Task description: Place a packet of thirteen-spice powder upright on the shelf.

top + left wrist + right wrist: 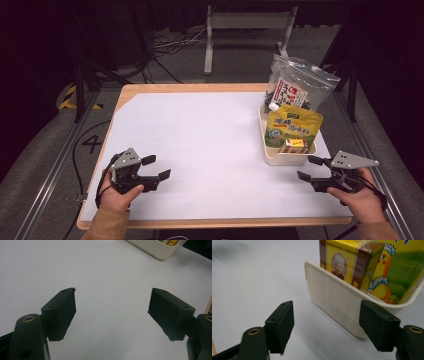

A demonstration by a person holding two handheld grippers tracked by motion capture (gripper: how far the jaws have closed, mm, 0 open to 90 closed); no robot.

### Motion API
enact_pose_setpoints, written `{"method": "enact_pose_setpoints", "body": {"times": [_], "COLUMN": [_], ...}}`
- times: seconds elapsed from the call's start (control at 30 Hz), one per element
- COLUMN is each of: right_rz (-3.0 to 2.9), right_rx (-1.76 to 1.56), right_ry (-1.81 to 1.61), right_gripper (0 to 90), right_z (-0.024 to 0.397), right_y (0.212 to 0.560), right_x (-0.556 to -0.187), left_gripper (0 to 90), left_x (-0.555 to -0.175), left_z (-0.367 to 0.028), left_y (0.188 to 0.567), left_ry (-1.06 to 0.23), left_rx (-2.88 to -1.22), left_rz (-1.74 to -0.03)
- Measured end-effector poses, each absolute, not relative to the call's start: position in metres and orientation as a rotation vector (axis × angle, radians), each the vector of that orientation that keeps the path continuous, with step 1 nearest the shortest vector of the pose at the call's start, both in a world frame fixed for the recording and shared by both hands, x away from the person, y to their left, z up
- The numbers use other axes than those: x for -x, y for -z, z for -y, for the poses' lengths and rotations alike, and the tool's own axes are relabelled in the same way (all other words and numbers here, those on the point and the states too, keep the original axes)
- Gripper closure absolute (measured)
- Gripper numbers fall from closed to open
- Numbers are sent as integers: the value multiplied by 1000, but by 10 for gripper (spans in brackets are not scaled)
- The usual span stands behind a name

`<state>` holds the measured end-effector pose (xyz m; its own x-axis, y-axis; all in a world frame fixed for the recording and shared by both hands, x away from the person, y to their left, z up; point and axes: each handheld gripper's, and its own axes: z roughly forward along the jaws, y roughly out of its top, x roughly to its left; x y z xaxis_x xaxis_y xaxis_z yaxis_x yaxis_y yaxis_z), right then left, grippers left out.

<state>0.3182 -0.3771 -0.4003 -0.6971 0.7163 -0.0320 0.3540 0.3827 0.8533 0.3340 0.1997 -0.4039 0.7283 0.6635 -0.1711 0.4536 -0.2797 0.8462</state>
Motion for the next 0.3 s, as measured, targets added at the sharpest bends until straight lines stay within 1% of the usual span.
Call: {"method": "enact_pose_setpoints", "body": {"times": [0.3], "right_rz": [-2290], "right_rx": [-938], "right_ry": [-1245], "right_gripper": [273], "right_z": [371], "right_y": [409], "right_x": [-320], "left_gripper": [222], "left_x": [-335], "left_z": [-199], "left_y": [406], "left_ry": [-272], "left_rx": [-1947], "left_rz": [-870]}}
